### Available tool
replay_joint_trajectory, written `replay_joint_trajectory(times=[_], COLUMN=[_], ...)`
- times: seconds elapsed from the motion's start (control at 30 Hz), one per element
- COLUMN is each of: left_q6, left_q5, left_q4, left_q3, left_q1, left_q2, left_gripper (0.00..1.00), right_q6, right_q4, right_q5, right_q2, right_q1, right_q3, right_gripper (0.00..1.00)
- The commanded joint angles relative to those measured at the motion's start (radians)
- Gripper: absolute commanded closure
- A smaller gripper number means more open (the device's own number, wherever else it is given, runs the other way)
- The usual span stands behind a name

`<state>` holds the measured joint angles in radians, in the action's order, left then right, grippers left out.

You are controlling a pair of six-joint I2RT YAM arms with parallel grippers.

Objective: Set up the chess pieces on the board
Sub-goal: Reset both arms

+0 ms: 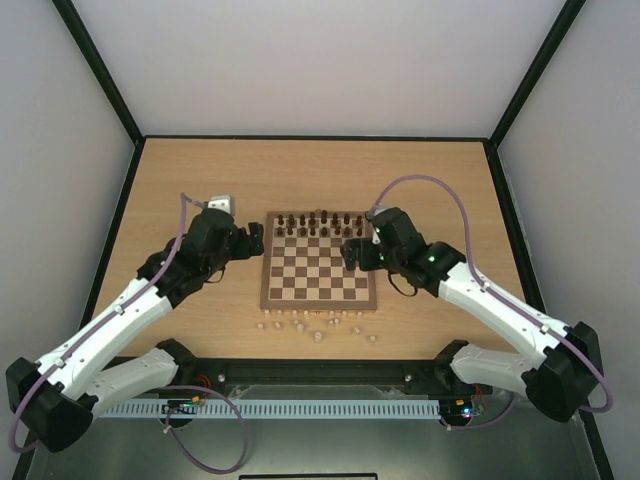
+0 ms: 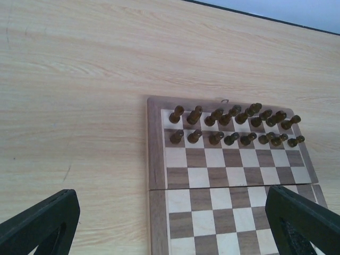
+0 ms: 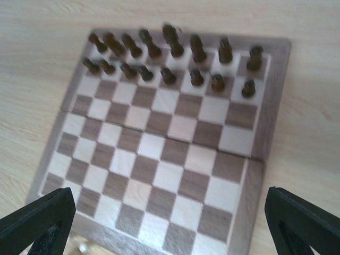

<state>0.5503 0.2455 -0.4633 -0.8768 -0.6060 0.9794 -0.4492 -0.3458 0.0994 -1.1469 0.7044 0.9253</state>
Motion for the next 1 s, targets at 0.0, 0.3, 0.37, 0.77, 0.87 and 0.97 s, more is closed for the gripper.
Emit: replay_joint_trajectory(times=[0.0, 0.3, 0.37, 0.77, 0.87, 0.97], left_q6=[0.055, 0.049, 0.010, -0.185, -0.235, -0.267], left_q5=[0.007, 0.056, 0.058, 0.035, 0.100, 0.203], left_q4=[0.002, 0.104, 0.157, 0.574, 0.631, 0.684], left_q3=[0.059, 0.100, 0.097, 0.155, 0.154, 0.169], left_q1=[-0.003, -0.004, -0.004, 0.225, 0.282, 0.335], left_q2=[-0.072, -0.041, 0.000, 0.182, 0.237, 0.283], left_gripper=[0.01, 0.01, 0.01, 0.01, 0.01, 0.01], right_q6=[-0.071, -0.034, -0.046, 0.040, 0.033, 0.093], right_q4=[-0.041, 0.007, 0.008, 0.389, 0.561, 0.769], right_q5=[0.012, 0.116, 0.145, 0.180, 0.227, 0.308], right_q2=[0.108, 0.189, 0.177, 0.089, 0.056, 0.004], right_q1=[0.007, 0.006, 0.006, -0.335, -0.453, -0.502], right_q3=[-0.114, -0.192, -0.184, -0.218, -0.297, -0.396], right_gripper=[0.01, 0.01, 0.01, 0.02, 0.01, 0.01])
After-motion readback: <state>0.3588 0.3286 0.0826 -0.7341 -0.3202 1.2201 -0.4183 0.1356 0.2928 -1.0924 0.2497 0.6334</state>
